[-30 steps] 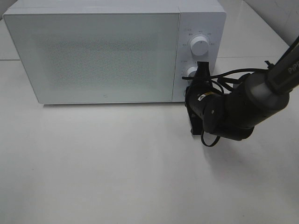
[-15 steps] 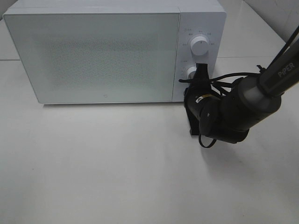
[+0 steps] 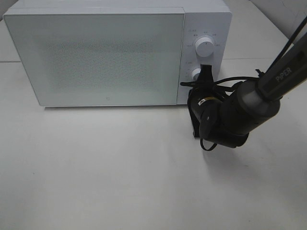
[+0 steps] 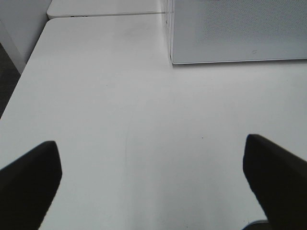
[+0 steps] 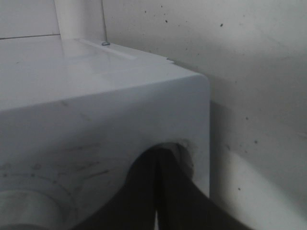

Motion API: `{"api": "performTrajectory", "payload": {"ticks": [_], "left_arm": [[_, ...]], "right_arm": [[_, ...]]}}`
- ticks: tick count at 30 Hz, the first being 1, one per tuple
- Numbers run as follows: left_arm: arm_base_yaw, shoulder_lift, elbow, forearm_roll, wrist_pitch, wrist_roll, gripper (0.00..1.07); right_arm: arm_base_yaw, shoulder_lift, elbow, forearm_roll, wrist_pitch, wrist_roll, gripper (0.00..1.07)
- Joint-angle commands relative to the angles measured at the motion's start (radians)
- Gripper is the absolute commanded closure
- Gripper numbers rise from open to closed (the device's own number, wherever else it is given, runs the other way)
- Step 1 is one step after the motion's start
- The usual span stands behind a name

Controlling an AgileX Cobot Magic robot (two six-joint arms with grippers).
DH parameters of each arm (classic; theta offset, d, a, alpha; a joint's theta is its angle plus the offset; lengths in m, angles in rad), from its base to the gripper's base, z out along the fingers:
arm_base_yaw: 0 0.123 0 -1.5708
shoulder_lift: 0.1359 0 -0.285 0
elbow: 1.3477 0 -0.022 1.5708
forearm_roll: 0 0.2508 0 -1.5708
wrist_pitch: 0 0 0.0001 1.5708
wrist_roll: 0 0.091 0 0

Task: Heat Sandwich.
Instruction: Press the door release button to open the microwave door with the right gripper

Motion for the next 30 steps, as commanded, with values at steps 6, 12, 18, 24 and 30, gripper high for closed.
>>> {"api": "performTrajectory", "payload": {"ticks": [6, 12, 18, 24, 30], "left_arm": [[-0.002, -0.004, 0.0, -0.008, 0.001, -0.001, 0.09], [-0.002, -0.004, 0.0, -0.008, 0.001, -0.001, 0.09], [-0.002, -0.004, 0.0, -0.008, 0.001, -0.001, 0.09], [-0.002, -0.004, 0.0, -0.008, 0.001, -0.001, 0.09], [-0.002, -0.004, 0.0, -0.008, 0.001, -0.001, 0.09]], "right_arm": [[-0.055, -0.004, -0.114, -0.084, -0.198, -0.028, 1.07], [-0.055, -0.004, -0.114, -0.087, -0.184, -0.028, 1.07], [-0.055, -0.004, -0.114, -0.089, -0.182, -0.028, 1.07], [-0.055, -0.004, -0.114, -0.09, -0.127, -0.028, 1.07], [-0.055, -0.004, -0.114, -0.09, -0.098, -0.028, 1.07]]}}
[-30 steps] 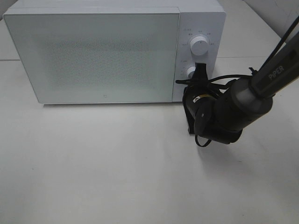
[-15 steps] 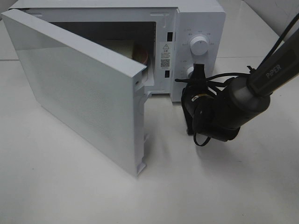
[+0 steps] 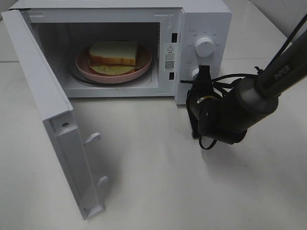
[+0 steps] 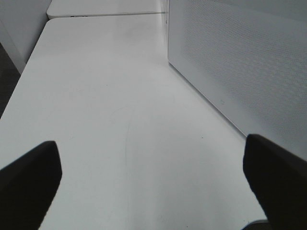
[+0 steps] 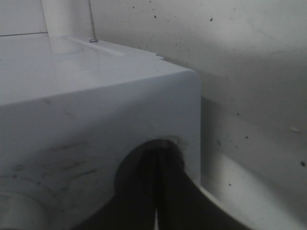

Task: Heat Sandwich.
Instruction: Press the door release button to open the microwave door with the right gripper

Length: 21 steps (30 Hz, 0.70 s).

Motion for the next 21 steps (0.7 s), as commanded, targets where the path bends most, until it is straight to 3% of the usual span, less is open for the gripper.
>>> {"api": "performTrajectory", "payload": {"ticks": [1, 14, 21], "left_arm": [[-0.002, -0.004, 0.0, -0.008, 0.001, -0.001, 0.09], [-0.002, -0.004, 0.0, -0.008, 0.001, -0.001, 0.09], [-0.002, -0.004, 0.0, -0.008, 0.001, -0.001, 0.09]], "right_arm": [[-0.047, -0.012, -0.09, -0.099, -0.159, -0.012, 1.07], [-0.043, -0.035, -0.072, -0.095, 0.011, -0.014, 1.07], [-0.043, -0.112, 0.039, -0.149, 0.128, 0.001, 1.07]]}}
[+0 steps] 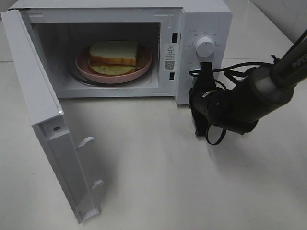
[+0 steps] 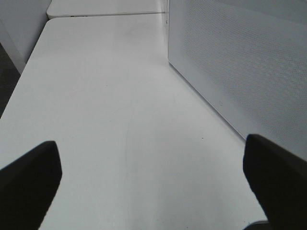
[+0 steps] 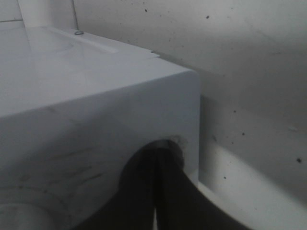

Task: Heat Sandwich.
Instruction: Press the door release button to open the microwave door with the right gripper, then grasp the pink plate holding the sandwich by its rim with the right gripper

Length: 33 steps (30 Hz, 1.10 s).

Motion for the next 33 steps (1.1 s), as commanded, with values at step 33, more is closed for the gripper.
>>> {"api": "performTrajectory", "payload": {"ticks": [33], "left_arm": [[-0.002, -0.004, 0.0, -0.008, 0.001, -0.001, 0.09]], "right_arm": [[0.005, -0.435, 0.267, -0.236, 0.511, -0.45, 1.01]]}}
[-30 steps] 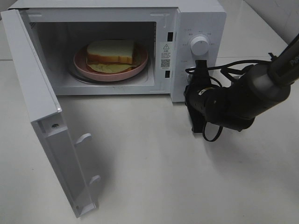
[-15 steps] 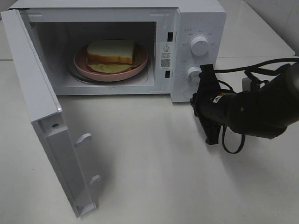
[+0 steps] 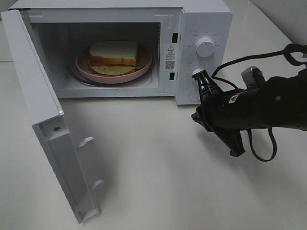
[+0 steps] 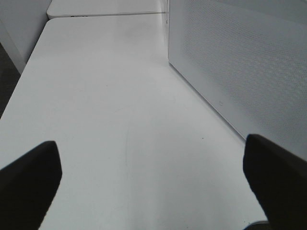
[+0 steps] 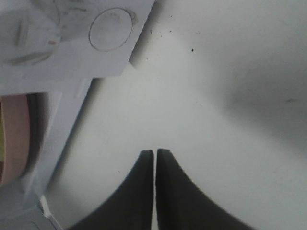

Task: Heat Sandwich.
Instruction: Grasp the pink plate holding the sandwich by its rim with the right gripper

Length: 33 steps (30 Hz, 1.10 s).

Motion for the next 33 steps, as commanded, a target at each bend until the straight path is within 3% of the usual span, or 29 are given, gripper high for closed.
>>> {"api": "performTrajectory", "payload": {"ticks": [1, 10, 24, 33], "left_arm": [[-0.002, -0.004, 0.0, -0.008, 0.001, -0.001, 0.09], [-0.002, -0.005, 0.0, -0.007, 0.001, -0.001, 0.09], [-0.002, -0.005, 0.0, -0.007, 0.001, -0.001, 0.09], [-0.002, -0.005, 0.0, -0.006, 0.001, -0.001, 0.09]], "right_arm": [[0.005, -0.035, 0.003, -0.013, 0.068, -0.131, 1.01], [0.005, -0.081, -0.026, -0.013, 0.348, -0.433, 0.99], [0.002, -0.091, -0.233, -0.039, 0.878, -1.077, 0.94], [0.002, -0.091, -0.367, -0.27, 1.113, -1.271, 0.92]]}}
